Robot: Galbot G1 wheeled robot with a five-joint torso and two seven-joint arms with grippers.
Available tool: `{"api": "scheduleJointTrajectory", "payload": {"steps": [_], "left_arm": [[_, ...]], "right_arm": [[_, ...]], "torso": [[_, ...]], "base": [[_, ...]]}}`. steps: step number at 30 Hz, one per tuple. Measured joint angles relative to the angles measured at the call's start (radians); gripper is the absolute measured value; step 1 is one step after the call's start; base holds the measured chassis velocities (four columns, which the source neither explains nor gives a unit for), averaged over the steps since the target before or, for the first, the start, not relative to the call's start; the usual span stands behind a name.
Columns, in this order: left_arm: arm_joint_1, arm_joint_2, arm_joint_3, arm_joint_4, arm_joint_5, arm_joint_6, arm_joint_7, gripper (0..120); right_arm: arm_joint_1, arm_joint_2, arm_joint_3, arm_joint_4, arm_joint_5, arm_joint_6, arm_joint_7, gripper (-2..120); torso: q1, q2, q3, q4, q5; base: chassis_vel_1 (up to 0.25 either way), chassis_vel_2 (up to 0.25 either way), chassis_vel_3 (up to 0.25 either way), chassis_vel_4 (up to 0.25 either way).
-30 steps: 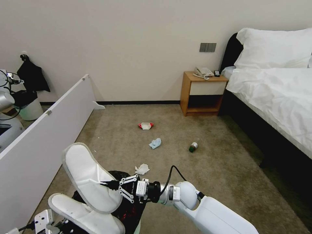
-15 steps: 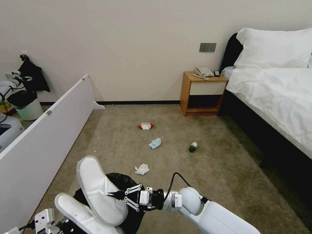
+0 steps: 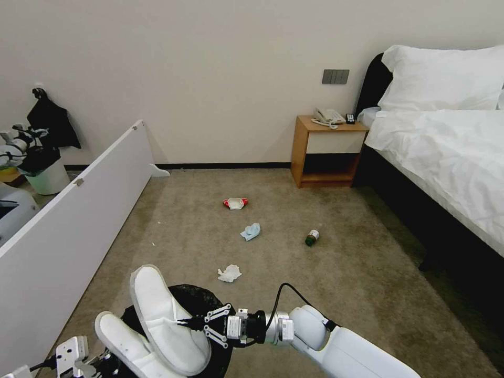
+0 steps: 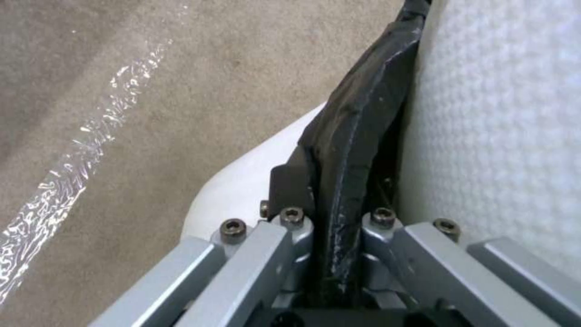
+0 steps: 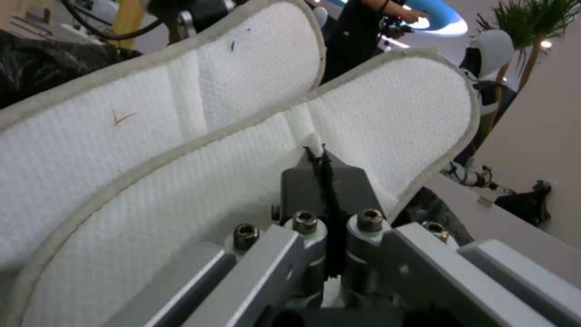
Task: Pick up the trash bin, then pick up the garbage from the floor and place it into the trash bin.
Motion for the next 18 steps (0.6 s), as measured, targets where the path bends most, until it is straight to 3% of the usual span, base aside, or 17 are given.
{"api": "scheduleJointTrajectory", "payload": {"steps": [10, 11, 14, 18], "left_arm": [[-0.002, 0.004, -0.003, 0.0, -0.018, 0.003, -0.009, 3], [-0.002, 0.005, -0.003, 0.0, -0.018, 0.003, -0.009, 3], [-0.002, 0.005, -0.003, 0.0, -0.018, 0.003, -0.009, 3], [-0.003, 0.008, -0.004, -0.001, -0.021, 0.004, -0.007, 3]], "right_arm": [[0.0, -0.002, -0.001, 0.001, -0.002, 0.005, 0.016, 1], [0.0, -0.006, 0.001, 0.006, 0.0, 0.002, 0.027, 7], [0.0, -0.008, 0.001, 0.008, 0.0, 0.001, 0.03, 10], [-0.003, -0.034, 0.002, 0.029, -0.001, -0.008, 0.062, 30]], "torso": [[0.0, 0.0, 0.0, 0.0, 0.0], [0.0, 0.0, 0.0, -0.0001, 0.0], [0.0, 0.0, 0.0, -0.0001, 0.0], [0.0, 0.0, 0.0, -0.0002, 0.0]], "base": [[0.0, 0.0, 0.0, 0.0], [0.0, 0.0, 0.0, 0.0], [0.0, 0.0, 0.0, 0.0], [0.0, 0.0, 0.0, 0.0]]}}
